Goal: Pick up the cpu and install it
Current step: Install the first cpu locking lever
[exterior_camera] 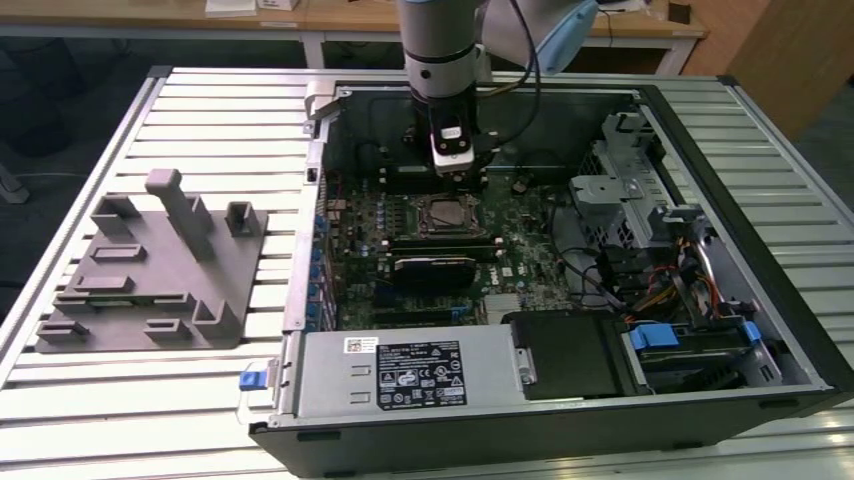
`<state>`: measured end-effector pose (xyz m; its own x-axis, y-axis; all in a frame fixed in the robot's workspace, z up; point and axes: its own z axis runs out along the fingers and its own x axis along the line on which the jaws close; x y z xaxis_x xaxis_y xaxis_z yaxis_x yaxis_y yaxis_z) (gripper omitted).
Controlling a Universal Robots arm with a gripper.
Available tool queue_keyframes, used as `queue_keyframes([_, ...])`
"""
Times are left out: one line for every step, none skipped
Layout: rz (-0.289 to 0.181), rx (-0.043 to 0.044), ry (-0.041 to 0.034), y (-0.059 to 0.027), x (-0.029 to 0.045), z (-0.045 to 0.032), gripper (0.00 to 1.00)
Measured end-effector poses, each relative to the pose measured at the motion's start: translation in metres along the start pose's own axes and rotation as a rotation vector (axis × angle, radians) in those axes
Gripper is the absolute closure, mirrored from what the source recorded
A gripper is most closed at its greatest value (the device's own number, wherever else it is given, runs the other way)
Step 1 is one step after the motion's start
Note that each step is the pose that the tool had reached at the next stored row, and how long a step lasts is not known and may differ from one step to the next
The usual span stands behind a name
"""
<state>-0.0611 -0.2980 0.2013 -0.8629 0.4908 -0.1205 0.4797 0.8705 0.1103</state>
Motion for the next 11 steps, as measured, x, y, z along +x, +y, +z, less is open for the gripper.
queue_keyframes([0.0,-0.0001,0.0,0.0001,0.0,-0.0003,0.89])
queue_keyframes([0.0,-0.0002,0.0,0.0001,-0.0001,-0.0003,0.89])
queue_keyframes([0.0,-0.0003,-0.0001,0.0001,-0.0001,-0.0003,0.89])
queue_keyframes([0.0,-0.0004,-0.0001,0.0001,-0.0001,-0.0003,0.89])
queue_keyframes([0.0,-0.0003,0.0001,0.0,-0.0001,-0.0004,0.89])
queue_keyframes([0.0,-0.0003,0.0001,0.0,0.0,-0.0004,0.89])
queue_keyframes([0.0,-0.0005,-0.0004,-0.0002,0.0003,-0.0004,0.89])
queue_keyframes([0.0,-0.0031,-0.0051,-0.0011,0.0019,-0.0001,0.89])
queue_keyframes([0.0,-0.0049,-0.0081,-0.0015,0.0027,0.0001,0.89])
queue_keyframes([0.0,-0.0068,-0.0114,-0.0019,0.0034,0.0005,0.89])
queue_keyframes([-0.001,-0.009,-0.015,-0.0022,0.0039,0.001,0.89])
